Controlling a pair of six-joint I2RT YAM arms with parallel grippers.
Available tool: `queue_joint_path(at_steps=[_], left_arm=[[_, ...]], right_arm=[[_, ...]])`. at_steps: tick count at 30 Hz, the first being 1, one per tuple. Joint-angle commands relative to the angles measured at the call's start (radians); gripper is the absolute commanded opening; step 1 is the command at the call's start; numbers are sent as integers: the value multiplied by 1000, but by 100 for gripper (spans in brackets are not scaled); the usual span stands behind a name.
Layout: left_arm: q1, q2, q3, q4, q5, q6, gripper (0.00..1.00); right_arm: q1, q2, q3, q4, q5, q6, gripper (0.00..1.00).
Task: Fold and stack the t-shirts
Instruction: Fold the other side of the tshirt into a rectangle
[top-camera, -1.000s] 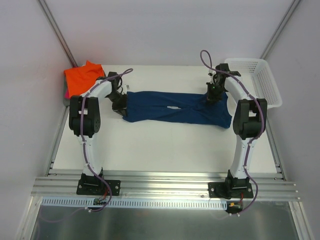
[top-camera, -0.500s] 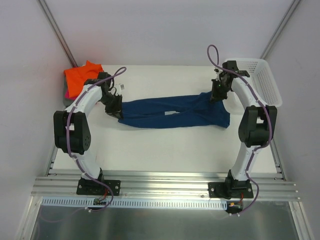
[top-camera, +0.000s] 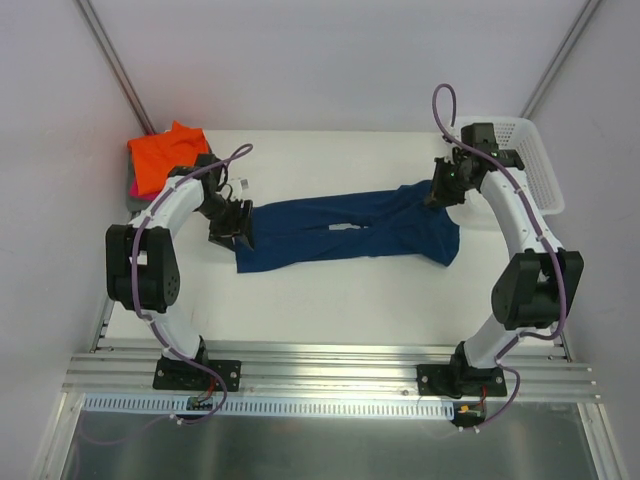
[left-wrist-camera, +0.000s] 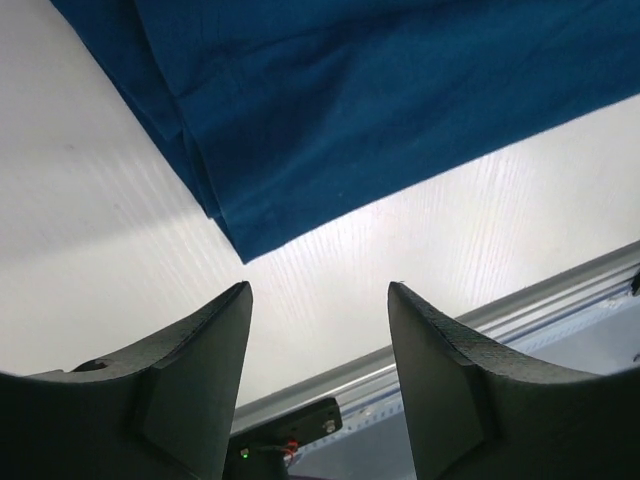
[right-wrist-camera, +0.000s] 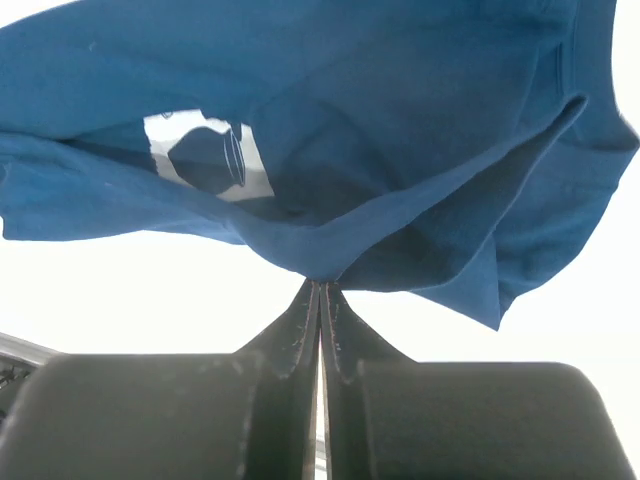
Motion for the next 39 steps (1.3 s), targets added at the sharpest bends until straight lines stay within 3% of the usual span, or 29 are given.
queue_joint_path(at_steps=[1, 9, 16, 20, 39], left_arm=[[4, -73, -82, -30, 26, 2, 57], [4, -49, -171, 6, 12, -12, 47], [11, 161, 135, -7, -63, 21, 41], [11, 244, 211, -12, -74, 25, 41], [11, 263, 157, 2, -70, 16, 37]], right_arm=[[-14, -74, -28, -18, -22, 27, 0], [-17, -147, -97, -17, -40, 44, 0], [-36, -190, -175, -12, -43, 45, 0], [-50, -200, -177, -23, -42, 39, 0], [-76, -195, -192, -4, -36, 39, 0]])
